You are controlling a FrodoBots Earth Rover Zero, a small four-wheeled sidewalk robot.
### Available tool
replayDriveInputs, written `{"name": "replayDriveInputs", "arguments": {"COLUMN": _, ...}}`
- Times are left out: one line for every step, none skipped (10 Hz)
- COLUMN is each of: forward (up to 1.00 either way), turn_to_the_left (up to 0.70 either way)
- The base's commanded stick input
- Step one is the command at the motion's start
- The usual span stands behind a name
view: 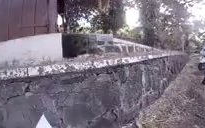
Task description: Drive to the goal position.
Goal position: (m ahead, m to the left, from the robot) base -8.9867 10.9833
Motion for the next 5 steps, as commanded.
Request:
{"name": "replayDriveInputs", "arguments": {"forward": 0.00, "turn_to_the_left": 0.70}}
{"name": "replayDriveInputs", "arguments": {"forward": 0.00, "turn_to_the_left": 0.64}}
{"name": "replayDriveInputs", "arguments": {"forward": 0.00, "turn_to_the_left": 0.38}}
{"name": "replayDriveInputs", "arguments": {"forward": 0.00, "turn_to_the_left": 0.12}}
{"name": "replayDriveInputs", "arguments": {"forward": 0.00, "turn_to_the_left": 0.00}}
